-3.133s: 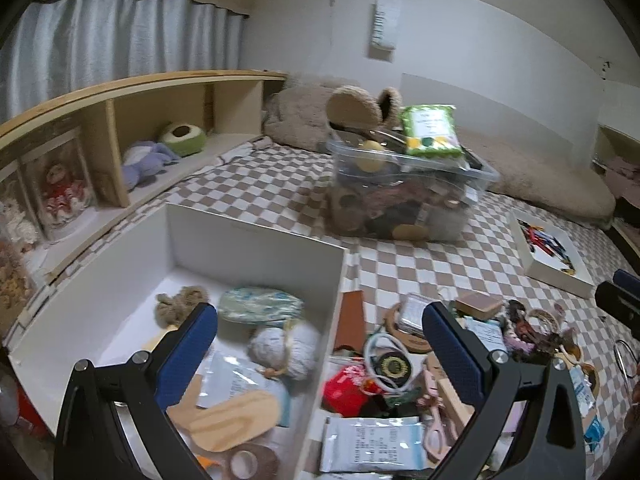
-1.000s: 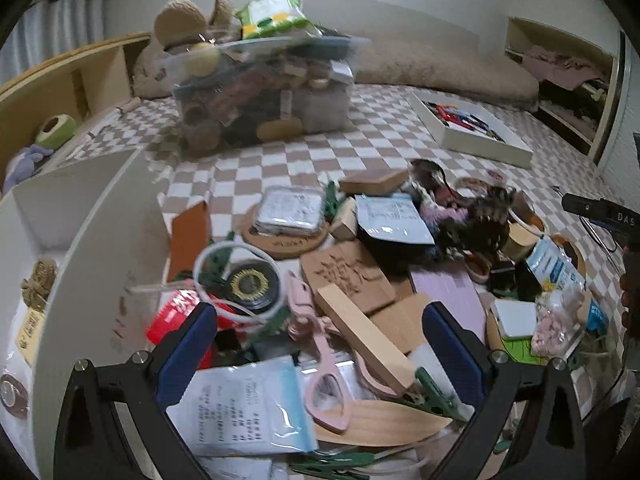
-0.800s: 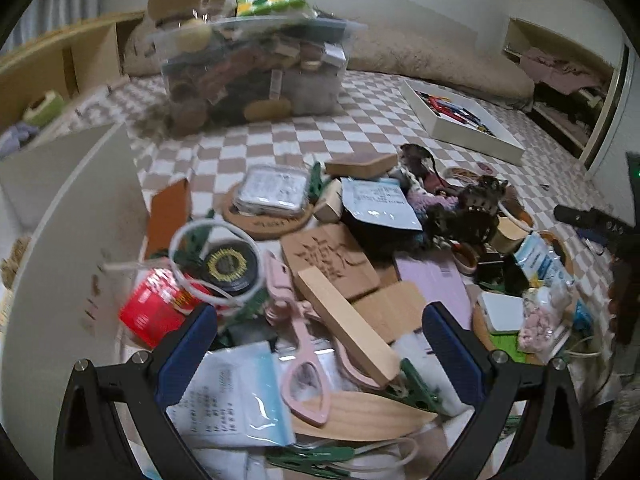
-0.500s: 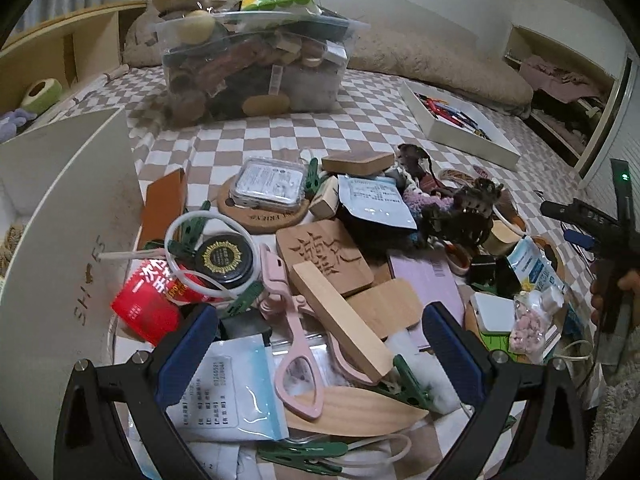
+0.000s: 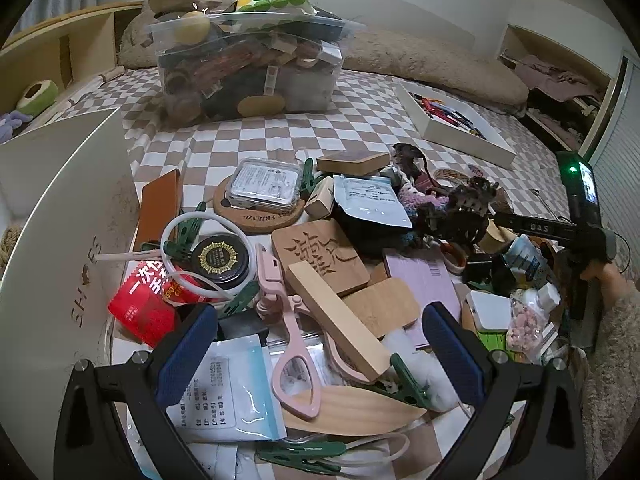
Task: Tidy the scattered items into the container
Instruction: 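Lower the right tool onto the brown tape roll and white ring, then close the right tool on the white plastic ring while the left tool grasps a light wooden stick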
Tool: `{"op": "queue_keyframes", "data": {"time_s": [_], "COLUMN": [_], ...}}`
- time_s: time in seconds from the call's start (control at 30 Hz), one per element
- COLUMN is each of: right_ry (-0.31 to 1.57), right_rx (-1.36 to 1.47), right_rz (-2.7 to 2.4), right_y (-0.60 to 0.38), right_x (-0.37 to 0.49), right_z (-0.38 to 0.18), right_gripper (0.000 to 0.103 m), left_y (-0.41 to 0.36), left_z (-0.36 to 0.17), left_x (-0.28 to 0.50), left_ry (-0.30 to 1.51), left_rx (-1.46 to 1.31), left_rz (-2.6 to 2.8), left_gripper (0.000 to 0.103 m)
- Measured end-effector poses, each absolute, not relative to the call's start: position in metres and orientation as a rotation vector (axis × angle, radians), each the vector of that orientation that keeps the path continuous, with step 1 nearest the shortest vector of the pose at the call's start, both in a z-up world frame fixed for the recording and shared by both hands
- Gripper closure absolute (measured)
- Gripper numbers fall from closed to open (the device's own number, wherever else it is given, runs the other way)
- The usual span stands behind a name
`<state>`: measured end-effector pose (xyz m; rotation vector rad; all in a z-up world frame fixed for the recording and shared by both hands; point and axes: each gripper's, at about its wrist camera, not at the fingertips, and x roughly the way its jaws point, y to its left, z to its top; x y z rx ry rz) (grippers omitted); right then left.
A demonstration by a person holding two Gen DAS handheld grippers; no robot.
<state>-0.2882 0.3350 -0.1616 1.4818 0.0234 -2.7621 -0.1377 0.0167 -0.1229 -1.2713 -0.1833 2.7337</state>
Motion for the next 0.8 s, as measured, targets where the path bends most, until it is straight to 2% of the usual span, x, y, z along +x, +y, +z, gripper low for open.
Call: {"op": "queue_keyframes", "data": {"time_s": [0.17,0.23,0.27,0.33,0.43,0.57,0.67,0.8], "right_ry": [-0.017,-0.017,-0.009,0.042,0.083,0.003,-0.092,-0.198], "right_rx": [1.507,1.521,1.526,1.518,1.501,1.467,1.385,1.235], "right_rz": [-2.76,-2.745,-2.748,-2.76,-2.767,-2.764,-2.781,-2.796], "right_y": [0.335,0.332,0.33,0.324,0.321,0.33,0.339,0.344], "right_x": [-0.298,-0.302,-0.304,-0.304,-0.301,-0.295,-0.288,-0.271], "right_z": [-0.166,-0.17,-0.17,-0.17,-0.167,-0.159,-0.142,-0.113], "right_gripper": [0.0,0.01,0.011,0.018,0.018,0.018,0.018,0.018], "left_y": [0.015,0.014,0.013,0.013,0.013,0.015,0.017,0.021], "left_z": [-0.126,-0.127,-0.128,-0.129,-0.131,-0.132,-0.13,-0.128], "left_x": [-0.139,-0.14,-0.14,-0.142,-0.142,-0.143,-0.142,-0.14], "left_ry": [-0.206,-0.22,-0.226,-0.236,-0.252,-0.25,-0.249,-0.226], "left_rx": [-1.281,-1.286,-1.287,-1.288,-1.281,-1.263,-1.246,-1.221], "left_rz": [2.706,2.693,2.688,2.677,2.659,2.645,2.635,2.637], "left_gripper": [0.0,0.0,0.0,0.0,0.001,0.002,0.012,0.015]}}
